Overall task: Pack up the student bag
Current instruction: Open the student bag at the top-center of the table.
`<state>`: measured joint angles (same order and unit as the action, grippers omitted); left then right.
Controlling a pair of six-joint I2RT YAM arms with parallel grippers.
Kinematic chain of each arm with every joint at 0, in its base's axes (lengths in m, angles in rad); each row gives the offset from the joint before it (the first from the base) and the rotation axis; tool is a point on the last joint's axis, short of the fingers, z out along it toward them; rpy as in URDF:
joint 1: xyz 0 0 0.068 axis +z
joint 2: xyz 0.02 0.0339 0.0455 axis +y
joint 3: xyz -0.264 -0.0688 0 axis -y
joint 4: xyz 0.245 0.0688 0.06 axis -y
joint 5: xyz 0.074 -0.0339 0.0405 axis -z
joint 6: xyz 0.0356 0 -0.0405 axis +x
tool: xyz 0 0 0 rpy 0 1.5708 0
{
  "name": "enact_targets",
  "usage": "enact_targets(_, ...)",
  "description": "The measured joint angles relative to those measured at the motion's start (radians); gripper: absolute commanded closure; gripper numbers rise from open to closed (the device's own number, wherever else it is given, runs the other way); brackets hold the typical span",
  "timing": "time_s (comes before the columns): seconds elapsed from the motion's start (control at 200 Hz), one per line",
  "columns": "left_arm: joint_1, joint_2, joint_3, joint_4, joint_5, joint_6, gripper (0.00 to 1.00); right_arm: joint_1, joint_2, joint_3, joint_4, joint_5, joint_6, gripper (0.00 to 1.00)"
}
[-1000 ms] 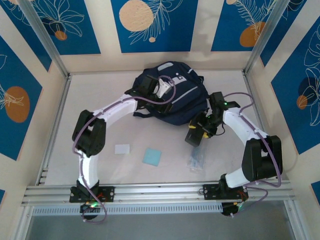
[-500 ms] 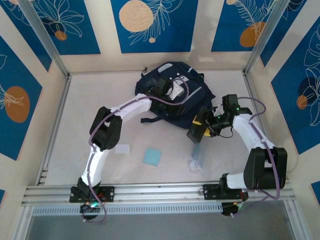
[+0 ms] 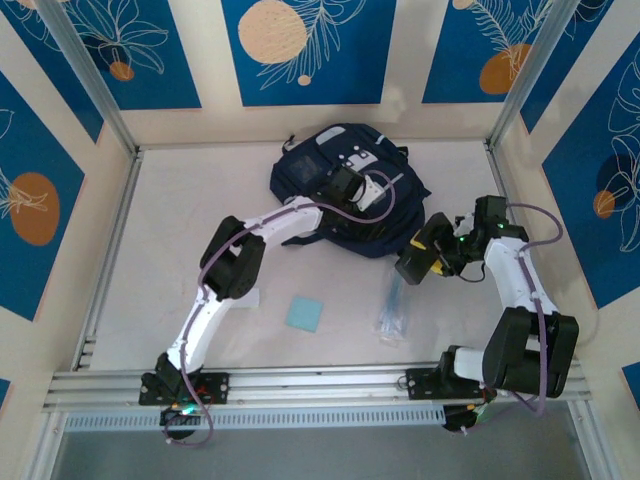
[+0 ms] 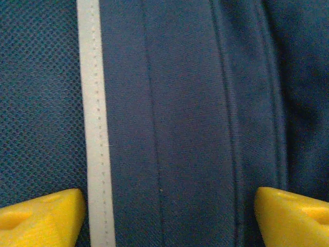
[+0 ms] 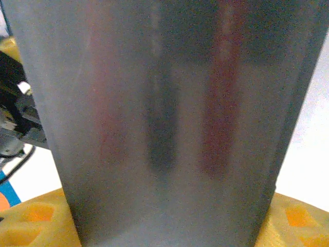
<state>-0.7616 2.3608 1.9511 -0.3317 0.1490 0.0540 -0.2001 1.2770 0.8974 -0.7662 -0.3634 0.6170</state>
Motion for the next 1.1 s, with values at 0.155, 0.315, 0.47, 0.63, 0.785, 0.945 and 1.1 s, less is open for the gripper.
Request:
enact_targets(0.155,-0.008,0.046,0.076,-0.012,-0.109,-0.013,0.26,-0.046,-0.013,0.0,0.023,-0.005,0.0,0.64)
enact_targets(0.315,-0.027,0.08,0.143,-0.058,-0.151,-0.017,0.78,-0.068,-0.023,-0.001,0.047,-0.015,0.0,0.65)
enact_targets(0.47,-0.032,0.07,0.138,-0.065,-0.138,-0.024,1.0,-0.09,-0.024,-0.001,0.06,-0.022,0.0,0.65)
enact_targets(0.63,-0.012,0.006,0.045,-0.047,-0.105,-0.047,1.0,-0.095,-0.024,0.01,0.058,-0.017,-0.001,0.65)
enact_targets(0.785,0.038,-0.086,-0.05,-0.059,-0.041,-0.101,1.0,-0.101,-0.024,0.055,0.048,-0.006,-0.008,0.66)
enact_targets(0.945,0.108,-0.16,-0.081,-0.053,0.084,-0.211,1.0,-0.106,-0.024,0.069,0.048,-0.007,-0.008,0.67)
enact_targets(1.1,0.181,-0.228,-0.145,0.038,0.218,-0.364,1.0,-0.097,-0.022,0.07,0.056,-0.012,-0.003,0.67)
